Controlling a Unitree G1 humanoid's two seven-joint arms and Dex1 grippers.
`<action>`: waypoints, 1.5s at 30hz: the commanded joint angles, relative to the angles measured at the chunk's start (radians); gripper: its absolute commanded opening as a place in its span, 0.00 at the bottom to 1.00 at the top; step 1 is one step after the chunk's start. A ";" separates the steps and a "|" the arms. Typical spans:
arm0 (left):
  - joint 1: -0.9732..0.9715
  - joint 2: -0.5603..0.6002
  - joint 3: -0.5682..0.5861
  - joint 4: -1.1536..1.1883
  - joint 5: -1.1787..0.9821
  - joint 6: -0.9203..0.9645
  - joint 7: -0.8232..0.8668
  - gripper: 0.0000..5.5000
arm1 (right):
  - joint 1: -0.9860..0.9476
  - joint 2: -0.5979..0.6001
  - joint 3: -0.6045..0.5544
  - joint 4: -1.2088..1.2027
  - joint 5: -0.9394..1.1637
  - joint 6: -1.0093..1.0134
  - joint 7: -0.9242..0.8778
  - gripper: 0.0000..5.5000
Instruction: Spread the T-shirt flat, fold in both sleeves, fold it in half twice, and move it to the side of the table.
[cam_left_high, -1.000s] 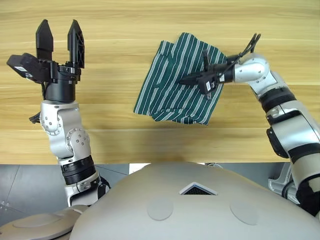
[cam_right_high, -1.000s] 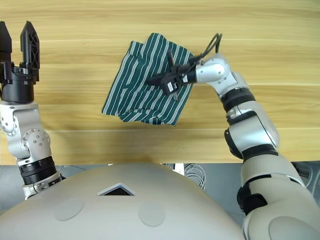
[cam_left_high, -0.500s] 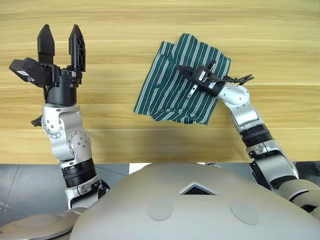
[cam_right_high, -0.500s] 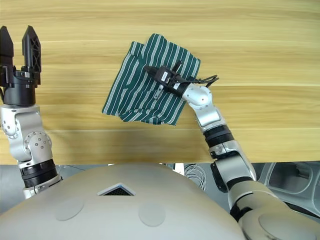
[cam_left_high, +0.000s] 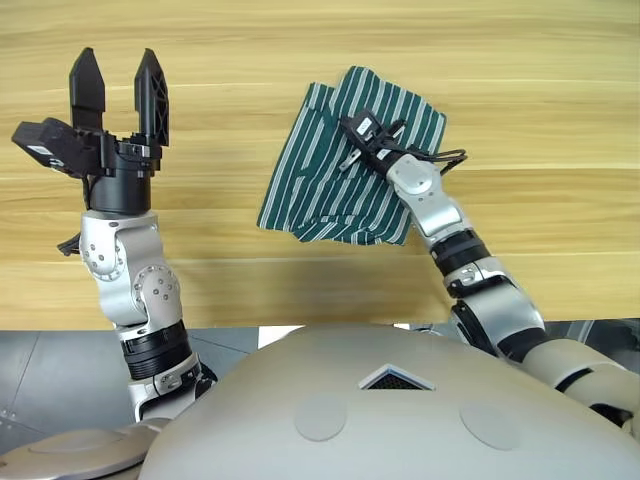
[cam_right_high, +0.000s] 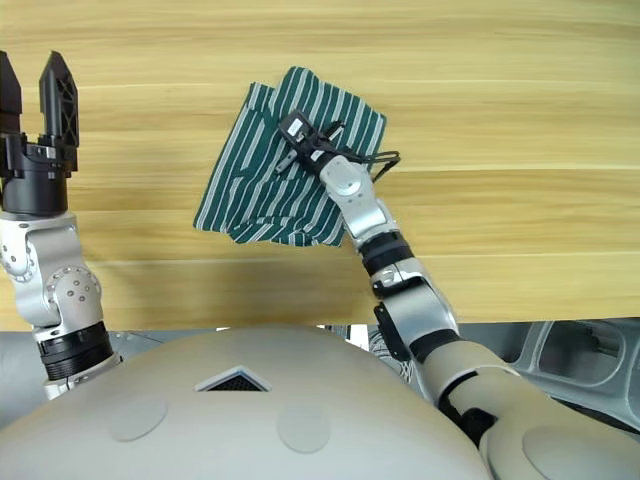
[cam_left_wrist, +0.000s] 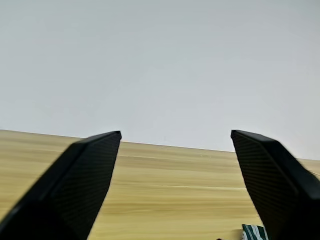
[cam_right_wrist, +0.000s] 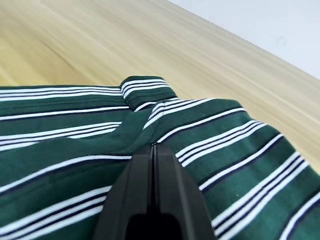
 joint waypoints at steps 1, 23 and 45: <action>-0.001 0.015 -0.008 -0.012 0.002 0.023 0.007 0.72 | -0.011 0.102 0.040 0.265 -0.035 0.025 -0.012 0.00; -0.021 0.035 -0.018 0.028 0.000 0.033 -0.010 0.72 | -0.107 -0.147 0.178 0.365 -0.128 -0.581 0.375 0.00; -0.027 0.726 -0.128 0.549 0.600 -0.543 -0.522 0.80 | 0.396 -0.813 -0.283 -0.439 0.334 -0.548 0.787 0.14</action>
